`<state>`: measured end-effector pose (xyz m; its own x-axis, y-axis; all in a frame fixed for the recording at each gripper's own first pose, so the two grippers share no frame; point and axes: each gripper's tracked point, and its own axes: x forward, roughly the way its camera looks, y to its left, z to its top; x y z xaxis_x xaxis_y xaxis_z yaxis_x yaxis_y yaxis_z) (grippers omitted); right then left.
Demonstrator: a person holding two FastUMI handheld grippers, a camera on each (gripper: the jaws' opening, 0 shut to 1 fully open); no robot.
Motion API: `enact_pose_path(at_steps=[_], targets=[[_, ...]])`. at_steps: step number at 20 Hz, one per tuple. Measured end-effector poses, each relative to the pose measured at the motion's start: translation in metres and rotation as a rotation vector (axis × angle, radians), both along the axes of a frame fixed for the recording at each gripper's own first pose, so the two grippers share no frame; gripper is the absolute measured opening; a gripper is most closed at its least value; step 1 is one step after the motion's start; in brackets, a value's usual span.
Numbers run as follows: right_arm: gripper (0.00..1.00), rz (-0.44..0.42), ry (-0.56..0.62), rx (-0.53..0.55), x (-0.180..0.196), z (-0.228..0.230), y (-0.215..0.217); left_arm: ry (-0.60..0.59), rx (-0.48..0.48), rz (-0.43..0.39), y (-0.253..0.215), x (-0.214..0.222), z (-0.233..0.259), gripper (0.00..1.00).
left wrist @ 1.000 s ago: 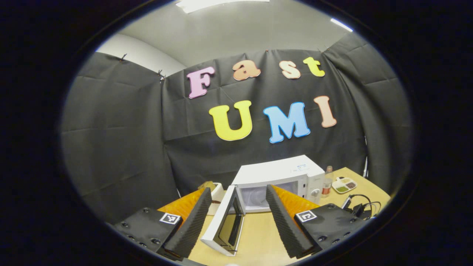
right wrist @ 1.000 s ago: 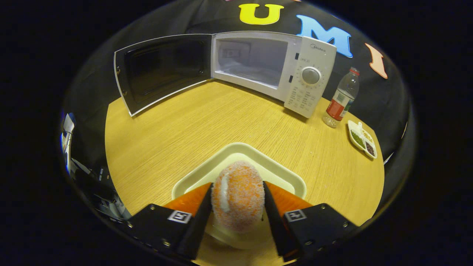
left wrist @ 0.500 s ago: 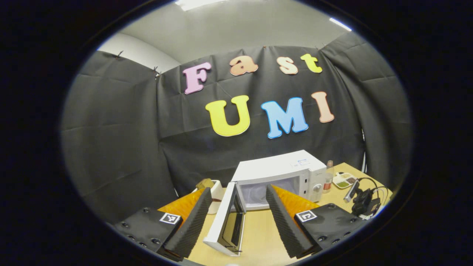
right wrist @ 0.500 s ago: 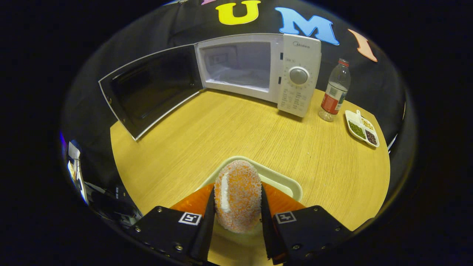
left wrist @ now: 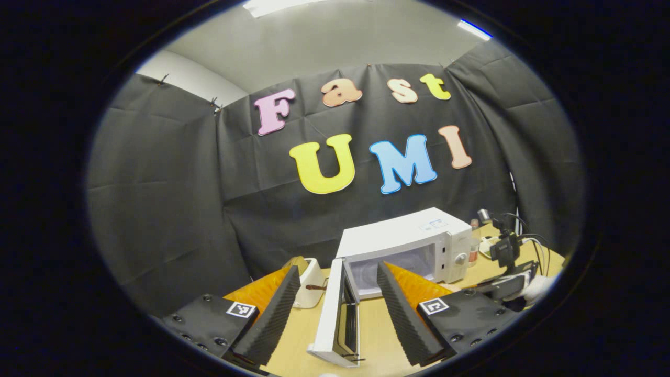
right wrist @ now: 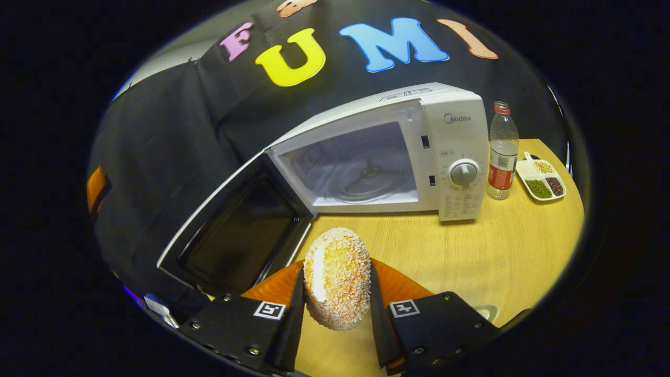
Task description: Open the microwave oven with the left hand, put the food in, and close the microwave oven.
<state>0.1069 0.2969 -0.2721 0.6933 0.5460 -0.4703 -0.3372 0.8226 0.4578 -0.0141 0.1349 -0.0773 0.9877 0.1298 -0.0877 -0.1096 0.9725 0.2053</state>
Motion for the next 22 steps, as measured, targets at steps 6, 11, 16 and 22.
enact_pose_path(at_steps=[6,11,16,22], targets=[[0.57,-0.246,-0.017,0.114,0.097,0.003,0.039,0.015,-0.021,-0.032,0.024,0.019,-0.019,0.97],[0.57,-0.456,-0.054,0.166,0.161,-0.006,0.060,0.014,0.007,-0.050,0.043,0.031,-0.033,1.00],[0.57,-0.583,-0.176,0.077,0.200,-0.010,0.070,0.031,0.021,-0.040,0.062,0.035,-0.056,1.00],[0.59,-0.626,-0.173,0.020,0.223,-0.046,0.078,0.034,0.026,-0.045,0.075,0.022,-0.073,1.00]])
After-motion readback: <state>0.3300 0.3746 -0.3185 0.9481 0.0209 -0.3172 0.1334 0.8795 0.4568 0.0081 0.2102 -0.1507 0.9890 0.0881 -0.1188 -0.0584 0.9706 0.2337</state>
